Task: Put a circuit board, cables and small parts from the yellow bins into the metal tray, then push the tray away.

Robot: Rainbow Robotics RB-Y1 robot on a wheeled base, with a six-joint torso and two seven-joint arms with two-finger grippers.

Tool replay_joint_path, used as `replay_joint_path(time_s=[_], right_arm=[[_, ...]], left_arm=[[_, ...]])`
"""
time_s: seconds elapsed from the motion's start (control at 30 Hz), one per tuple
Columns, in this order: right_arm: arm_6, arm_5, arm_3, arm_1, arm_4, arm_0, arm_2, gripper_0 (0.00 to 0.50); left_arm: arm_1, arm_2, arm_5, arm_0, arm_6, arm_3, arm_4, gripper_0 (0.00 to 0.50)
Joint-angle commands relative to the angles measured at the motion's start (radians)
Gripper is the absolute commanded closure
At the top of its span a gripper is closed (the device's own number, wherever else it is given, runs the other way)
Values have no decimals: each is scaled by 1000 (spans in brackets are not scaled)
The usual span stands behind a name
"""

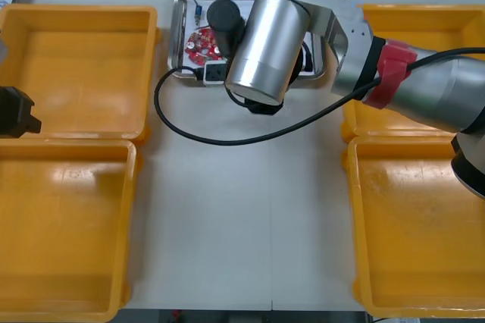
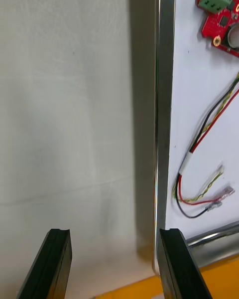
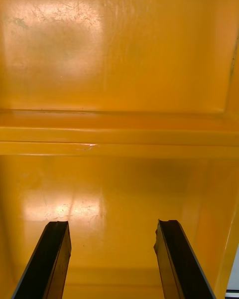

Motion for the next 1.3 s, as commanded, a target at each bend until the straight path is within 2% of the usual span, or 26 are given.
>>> replay_joint_path(time_s=[0.03, 0.17, 0.27, 0.53, 0.8, 1.1, 1.2, 1.3], right_arm=[[-4, 91, -60, -65, -81, -42, -122, 0], [-52, 170, -67, -87, -144, -17, -219, 0], [-135, 233, -103, -122, -181, 6, -294, 0], [-329, 344, -187, -185, -187, 78, -429, 0], [-523, 405, -254, -282, -242, 168, -515, 0], [-756, 467, -379, -395, -277, 329, -644, 0], [-796, 467, -412, -420, -288, 383, -690, 0], [-828, 467, -466, -457, -294, 480, -776, 0]], left_arm=[[41, 32, 2, 22, -84, -28, -1, 0], [41, 32, 2, 22, -84, -28, -1, 0], [41, 32, 2, 22, -84, -28, -1, 0], [41, 32, 2, 22, -84, -28, -1, 0], [41, 32, 2, 22, -84, -28, -1, 0], [41, 32, 2, 22, -84, -28, -1, 0], [41, 32, 2, 22, -84, -28, -1, 0], [41, 32, 2, 22, -84, -28, -1, 0]])
